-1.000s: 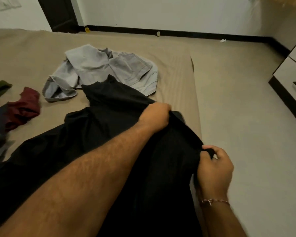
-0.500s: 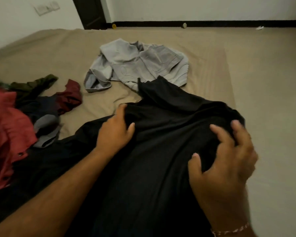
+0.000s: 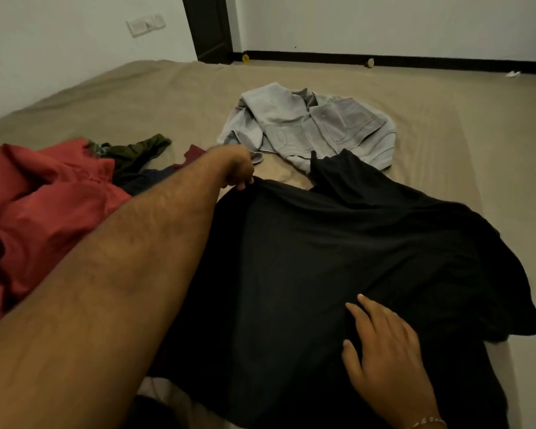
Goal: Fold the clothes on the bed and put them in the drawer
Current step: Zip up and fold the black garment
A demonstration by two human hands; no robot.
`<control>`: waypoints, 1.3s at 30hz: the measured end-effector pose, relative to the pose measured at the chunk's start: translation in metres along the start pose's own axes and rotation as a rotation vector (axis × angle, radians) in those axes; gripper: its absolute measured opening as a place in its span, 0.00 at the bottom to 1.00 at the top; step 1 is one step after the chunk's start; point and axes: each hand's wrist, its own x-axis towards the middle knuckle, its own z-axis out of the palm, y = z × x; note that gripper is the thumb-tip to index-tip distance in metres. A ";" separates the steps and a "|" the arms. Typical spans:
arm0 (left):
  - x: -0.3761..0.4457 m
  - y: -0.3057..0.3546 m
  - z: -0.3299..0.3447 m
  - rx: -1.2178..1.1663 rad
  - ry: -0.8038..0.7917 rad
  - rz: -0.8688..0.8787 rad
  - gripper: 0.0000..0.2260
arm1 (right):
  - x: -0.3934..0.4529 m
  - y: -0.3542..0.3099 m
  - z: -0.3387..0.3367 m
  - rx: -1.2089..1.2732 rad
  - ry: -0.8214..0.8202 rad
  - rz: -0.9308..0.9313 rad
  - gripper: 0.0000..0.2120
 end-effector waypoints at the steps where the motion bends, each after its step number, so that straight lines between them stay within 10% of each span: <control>1: 0.004 -0.004 -0.005 -0.128 0.016 -0.044 0.08 | 0.000 -0.001 0.003 -0.021 -0.017 0.017 0.33; 6: 0.015 -0.033 -0.003 -0.209 0.464 0.027 0.11 | 0.007 -0.002 0.004 -0.092 -0.062 0.038 0.33; 10: 0.005 -0.069 0.047 -0.049 0.173 0.169 0.30 | 0.004 -0.011 0.001 -0.107 -0.046 0.057 0.33; 13: 0.011 -0.095 0.061 0.146 0.002 0.144 0.17 | 0.001 -0.005 0.005 -0.099 -0.034 0.075 0.31; 21: 0.022 -0.144 0.032 0.152 0.683 -0.228 0.15 | 0.002 -0.004 0.014 -0.102 0.067 0.024 0.31; 24: -0.025 -0.146 0.050 0.167 0.757 0.247 0.14 | -0.001 -0.005 0.015 -0.096 0.072 0.016 0.31; 28: -0.134 -0.149 0.129 0.221 0.118 1.136 0.18 | -0.004 -0.006 0.008 -0.098 0.065 0.014 0.31; 34: -0.173 -0.257 0.184 0.272 0.066 0.799 0.42 | -0.060 -0.047 -0.016 0.047 -0.001 -0.158 0.36; 39: -0.189 -0.290 0.177 0.387 0.135 0.415 0.43 | -0.119 -0.086 -0.003 -0.167 -0.308 -0.094 0.40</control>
